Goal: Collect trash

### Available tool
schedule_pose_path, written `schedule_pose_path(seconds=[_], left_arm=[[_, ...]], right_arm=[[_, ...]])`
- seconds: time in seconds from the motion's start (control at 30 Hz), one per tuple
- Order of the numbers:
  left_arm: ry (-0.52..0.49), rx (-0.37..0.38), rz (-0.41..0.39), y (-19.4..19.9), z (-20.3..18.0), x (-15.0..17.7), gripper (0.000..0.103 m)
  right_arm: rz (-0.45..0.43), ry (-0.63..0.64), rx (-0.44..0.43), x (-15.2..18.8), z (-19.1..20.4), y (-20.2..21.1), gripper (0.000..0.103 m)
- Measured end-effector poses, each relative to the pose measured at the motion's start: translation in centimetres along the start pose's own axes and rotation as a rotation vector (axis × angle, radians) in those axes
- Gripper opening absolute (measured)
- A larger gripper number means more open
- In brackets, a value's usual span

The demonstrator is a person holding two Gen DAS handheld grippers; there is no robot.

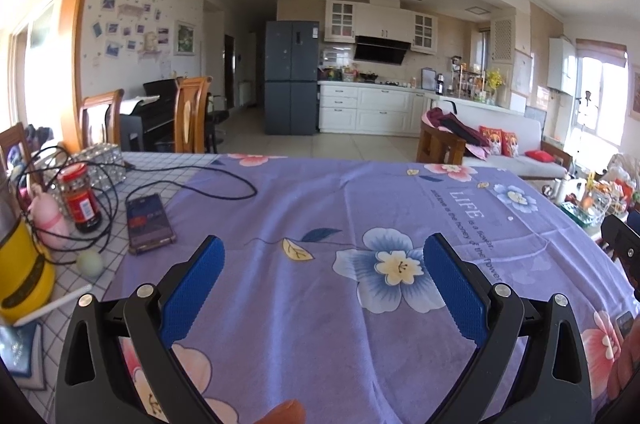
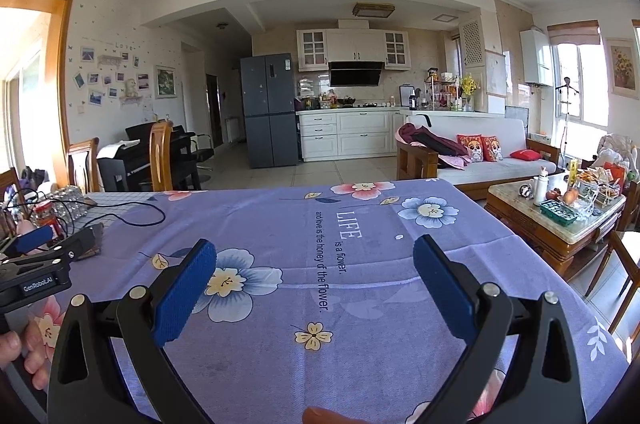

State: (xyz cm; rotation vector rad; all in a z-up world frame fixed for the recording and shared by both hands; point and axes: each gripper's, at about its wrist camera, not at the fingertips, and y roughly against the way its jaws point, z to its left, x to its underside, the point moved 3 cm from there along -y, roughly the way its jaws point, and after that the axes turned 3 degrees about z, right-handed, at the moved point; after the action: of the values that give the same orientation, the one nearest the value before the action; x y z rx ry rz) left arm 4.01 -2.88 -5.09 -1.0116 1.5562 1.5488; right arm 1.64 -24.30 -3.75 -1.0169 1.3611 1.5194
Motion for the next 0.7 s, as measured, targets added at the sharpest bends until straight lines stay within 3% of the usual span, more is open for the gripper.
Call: schedule_pose_path(seconds=[0.7], left_arm=[[-0.017,0.014,-0.005,0.65,-0.19,0.16,0.098]], right_arm=[[0.000,0.007,-0.053,0.23,0.11,0.01,0.098]])
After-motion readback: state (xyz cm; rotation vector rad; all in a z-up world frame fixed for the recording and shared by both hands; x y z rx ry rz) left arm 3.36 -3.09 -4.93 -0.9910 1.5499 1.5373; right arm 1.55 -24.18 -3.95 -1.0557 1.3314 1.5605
